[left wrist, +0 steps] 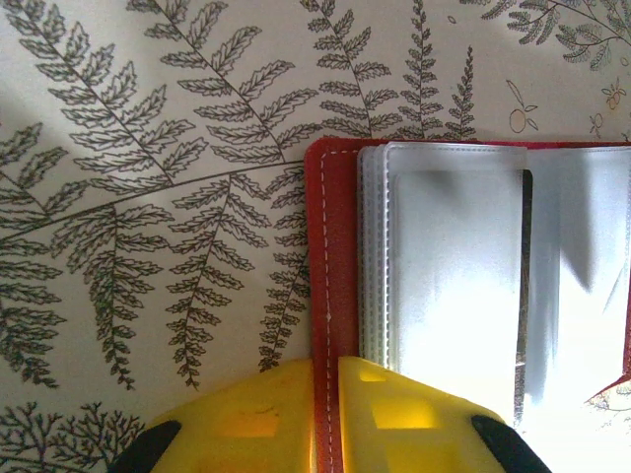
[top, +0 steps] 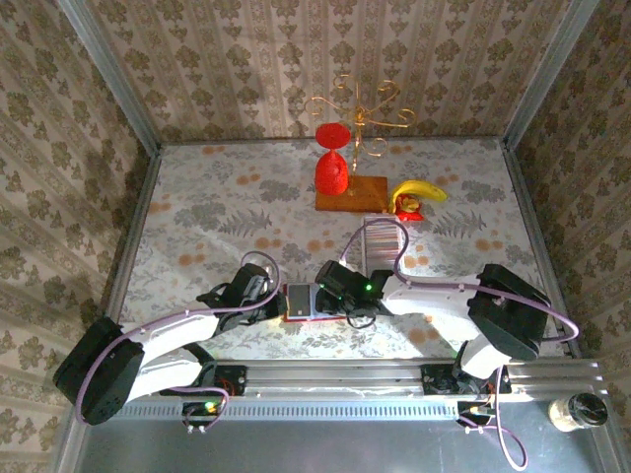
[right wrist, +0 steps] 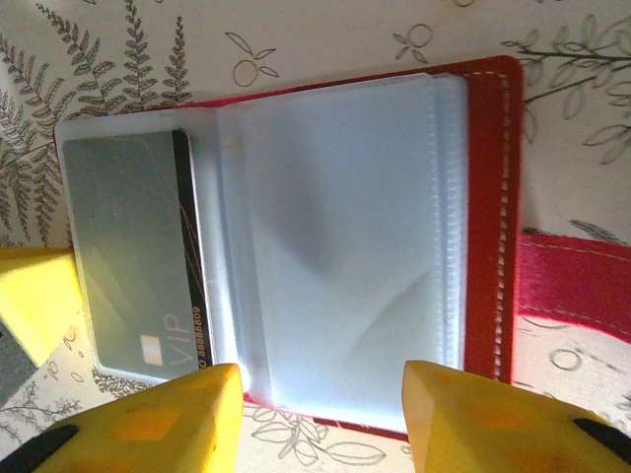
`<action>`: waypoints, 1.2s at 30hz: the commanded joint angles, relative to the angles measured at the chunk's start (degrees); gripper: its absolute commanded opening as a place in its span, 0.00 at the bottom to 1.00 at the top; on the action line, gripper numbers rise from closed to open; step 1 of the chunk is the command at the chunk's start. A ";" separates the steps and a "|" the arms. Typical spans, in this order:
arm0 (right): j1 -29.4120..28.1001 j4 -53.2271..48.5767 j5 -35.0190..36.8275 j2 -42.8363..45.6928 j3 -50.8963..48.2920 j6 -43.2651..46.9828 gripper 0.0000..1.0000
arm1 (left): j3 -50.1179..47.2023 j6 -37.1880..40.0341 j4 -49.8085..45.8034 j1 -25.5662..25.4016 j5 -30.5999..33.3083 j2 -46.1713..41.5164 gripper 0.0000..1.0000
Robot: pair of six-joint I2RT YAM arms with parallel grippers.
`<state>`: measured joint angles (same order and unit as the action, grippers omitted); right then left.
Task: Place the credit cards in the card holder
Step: Flip over the card slot in the card holder.
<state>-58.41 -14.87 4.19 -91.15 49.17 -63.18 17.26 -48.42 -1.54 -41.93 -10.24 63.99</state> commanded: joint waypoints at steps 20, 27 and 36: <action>-0.82 11.11 -4.19 -7.59 1.35 -3.30 0.48 | -1.69 -0.88 -4.43 -0.80 -1.54 -0.50 0.14; -1.59 14.78 -4.01 -6.98 1.16 -4.84 0.47 | -2.31 -1.15 -4.52 -0.91 -1.15 -1.06 0.14; -1.96 20.60 -3.59 -5.97 -0.65 -7.49 0.47 | -2.40 -1.43 -4.52 -0.94 -0.97 -1.23 0.14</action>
<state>-59.92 3.07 0.56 -97.60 49.04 -69.14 16.56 -49.23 -1.67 -42.09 -10.26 62.89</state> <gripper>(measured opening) 0.473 0.141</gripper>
